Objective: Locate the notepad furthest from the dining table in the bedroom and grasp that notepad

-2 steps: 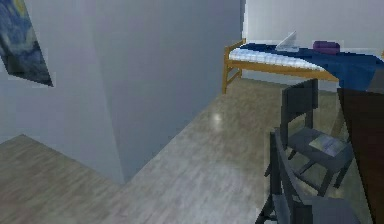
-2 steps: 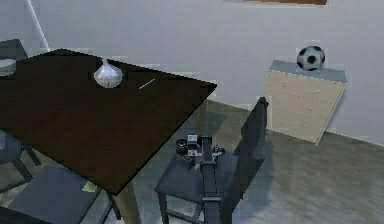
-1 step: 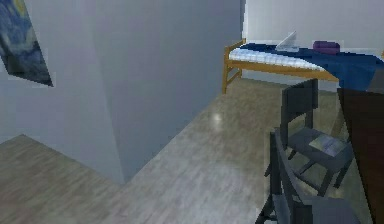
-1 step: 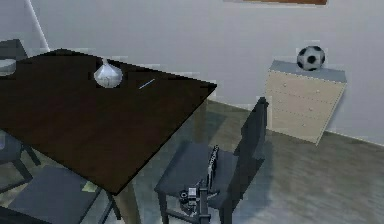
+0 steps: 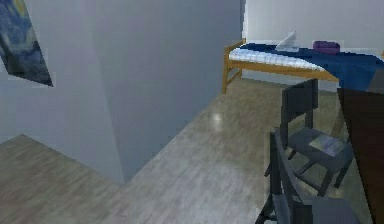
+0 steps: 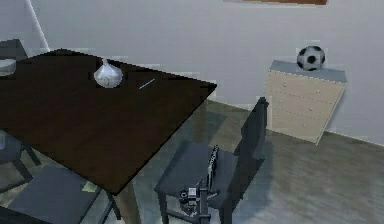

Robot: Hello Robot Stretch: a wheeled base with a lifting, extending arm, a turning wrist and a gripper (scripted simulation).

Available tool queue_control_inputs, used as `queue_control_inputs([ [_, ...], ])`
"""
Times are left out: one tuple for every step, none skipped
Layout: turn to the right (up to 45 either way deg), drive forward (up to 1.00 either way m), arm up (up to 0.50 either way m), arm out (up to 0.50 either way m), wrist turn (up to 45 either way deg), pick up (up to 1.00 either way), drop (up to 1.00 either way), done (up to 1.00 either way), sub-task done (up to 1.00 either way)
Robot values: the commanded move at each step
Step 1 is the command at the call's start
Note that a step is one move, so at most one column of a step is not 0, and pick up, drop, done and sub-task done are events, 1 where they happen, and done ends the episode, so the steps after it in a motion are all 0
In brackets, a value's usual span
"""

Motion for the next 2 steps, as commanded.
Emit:
queue_control_inputs([
  [0.0,0.00,0.10,0.00,0.0,0.00,0.00,0.00,0.00],
  [0.0,0.00,0.00,0.00,0.0,0.00,0.00,1.00,0.00],
])
